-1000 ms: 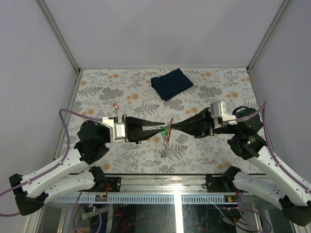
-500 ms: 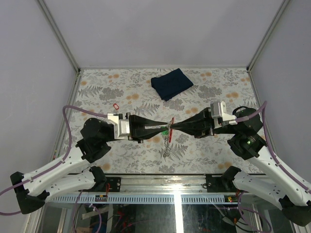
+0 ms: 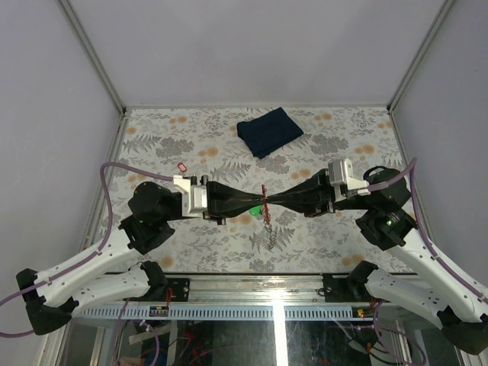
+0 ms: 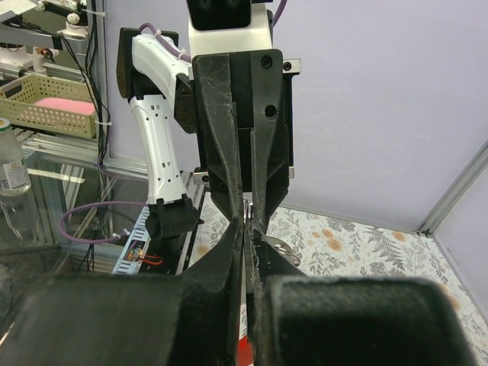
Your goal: Put the keys on the keyring
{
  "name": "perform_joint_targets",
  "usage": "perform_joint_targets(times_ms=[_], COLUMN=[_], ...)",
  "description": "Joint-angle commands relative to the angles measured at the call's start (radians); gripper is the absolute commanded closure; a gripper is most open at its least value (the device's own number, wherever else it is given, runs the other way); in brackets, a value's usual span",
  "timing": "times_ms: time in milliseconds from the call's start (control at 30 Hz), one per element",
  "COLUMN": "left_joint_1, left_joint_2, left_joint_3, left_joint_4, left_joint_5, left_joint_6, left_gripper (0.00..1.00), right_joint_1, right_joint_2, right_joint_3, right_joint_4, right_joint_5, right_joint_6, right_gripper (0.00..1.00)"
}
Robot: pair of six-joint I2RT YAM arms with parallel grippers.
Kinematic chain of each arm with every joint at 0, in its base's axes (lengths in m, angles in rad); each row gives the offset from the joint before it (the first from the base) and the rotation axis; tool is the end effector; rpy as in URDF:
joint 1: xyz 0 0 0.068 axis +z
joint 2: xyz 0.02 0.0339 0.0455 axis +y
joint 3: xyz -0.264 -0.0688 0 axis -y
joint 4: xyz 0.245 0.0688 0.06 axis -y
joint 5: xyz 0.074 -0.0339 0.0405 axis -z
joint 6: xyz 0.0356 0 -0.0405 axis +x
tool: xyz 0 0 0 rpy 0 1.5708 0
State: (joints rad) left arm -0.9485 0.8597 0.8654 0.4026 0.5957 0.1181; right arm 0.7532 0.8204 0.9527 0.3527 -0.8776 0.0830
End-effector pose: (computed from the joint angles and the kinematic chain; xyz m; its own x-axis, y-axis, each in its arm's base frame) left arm 0.0930 -0.1638 0.4160 0.3444 -0.3128 -0.8852 0.9387 0.1016 0.3294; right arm 0.0984 0.1298 0.4435 0.2615 0.3178 -0.9114 -0.9585 -0.0257 -0.2840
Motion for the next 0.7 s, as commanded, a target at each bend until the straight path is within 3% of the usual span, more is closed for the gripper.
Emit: perform_joint_targets(times_ms=[0, 233, 500, 667], left_joint_1=[-0.005, -0.004, -0.003, -0.003], left_joint_2=[0.004, -0.026, -0.018, 0.027], left_joint_3=[0.037, 0.050, 0.208, 0.346], left_joint_4=[-0.038, -0.135, -0.497, -0.763], left_joint_5=[0.017, 0.060, 0.019, -0.024], left_joint_6=[0.033, 0.143, 0.290, 0.339], left_gripper=[0.98, 1.00, 1.00, 1.00], right_joint_1=[-0.005, -0.005, -0.005, -0.005], right_joint_2=[-0.007, -0.023, -0.055, -0.049], right_joint_3=[0.046, 0.064, 0.142, 0.189], right_joint_4=[0.075, -0.013, -0.324, -0.526], right_joint_5=[-0.010, 0.001, 0.054, 0.110], right_joint_6=[0.001, -0.052, -0.247, -0.343], right_gripper=[1.00, 0.95, 0.73, 0.68])
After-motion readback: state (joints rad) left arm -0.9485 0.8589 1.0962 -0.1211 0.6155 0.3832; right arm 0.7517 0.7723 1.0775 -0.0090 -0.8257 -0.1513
